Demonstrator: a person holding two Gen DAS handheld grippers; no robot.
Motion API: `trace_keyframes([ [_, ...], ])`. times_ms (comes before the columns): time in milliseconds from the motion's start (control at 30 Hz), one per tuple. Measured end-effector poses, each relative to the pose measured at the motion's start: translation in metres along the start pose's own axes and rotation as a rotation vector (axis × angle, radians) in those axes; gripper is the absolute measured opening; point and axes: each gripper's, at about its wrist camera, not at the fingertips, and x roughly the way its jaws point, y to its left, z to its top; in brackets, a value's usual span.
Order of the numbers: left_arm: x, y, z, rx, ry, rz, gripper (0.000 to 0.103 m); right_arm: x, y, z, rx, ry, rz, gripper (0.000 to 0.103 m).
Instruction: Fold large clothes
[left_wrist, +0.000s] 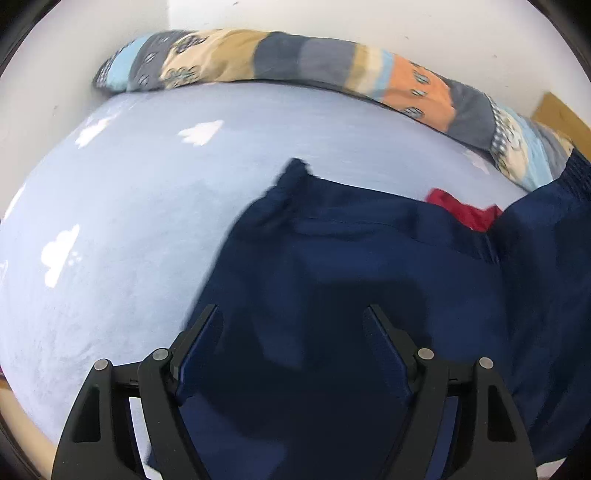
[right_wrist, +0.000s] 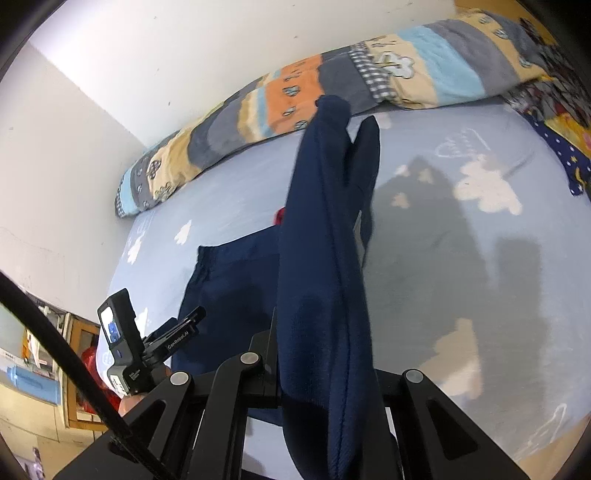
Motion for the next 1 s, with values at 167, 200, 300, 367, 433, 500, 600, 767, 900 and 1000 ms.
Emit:
trace_keyframes([
  [167,-0.013,0.039,0.006,-0.054,-0.025,0.013,0.077,0.026,0.040,0.013,-0.017,0.032,-0.003,0.011],
  [200,-0.012,0.047,0.009,-0.070,-0.029,0.014,0.077,0.031,0.048,0.014,-0.027,0.038,-0.006,0.012],
  [300,-0.022,0.076,0.010,-0.120,-0.034,0.005,0.077,0.049,0.074,0.016,-0.048,0.053,-0.008,0.012],
  [367,-0.028,0.096,0.011,-0.153,-0.045,0.009,0.077,0.063,0.088,0.015,-0.052,0.062,-0.014,0.012],
  [433,-0.033,0.117,0.011,-0.191,-0.048,0.013,0.077,0.084,0.102,0.013,-0.049,0.076,-0.024,0.012],
  [500,-0.037,0.137,0.010,-0.231,-0.051,0.015,0.077,0.099,0.111,0.007,-0.048,0.085,-0.043,0.012],
  [600,-0.044,0.165,0.007,-0.286,-0.056,0.027,0.077,0.124,0.123,-0.007,-0.042,0.097,-0.056,0.012],
  [767,-0.051,0.191,0.004,-0.328,-0.061,0.029,0.077,0.154,0.151,-0.027,-0.083,0.088,-0.095,0.012],
  [900,-0.055,0.199,0.003,-0.337,-0.063,0.040,0.077,0.176,0.174,-0.050,-0.140,0.066,-0.136,0.011],
  [1000,-0.056,0.197,0.004,-0.330,-0.063,0.035,0.077,0.194,0.187,-0.068,-0.154,0.075,-0.134,0.010],
])
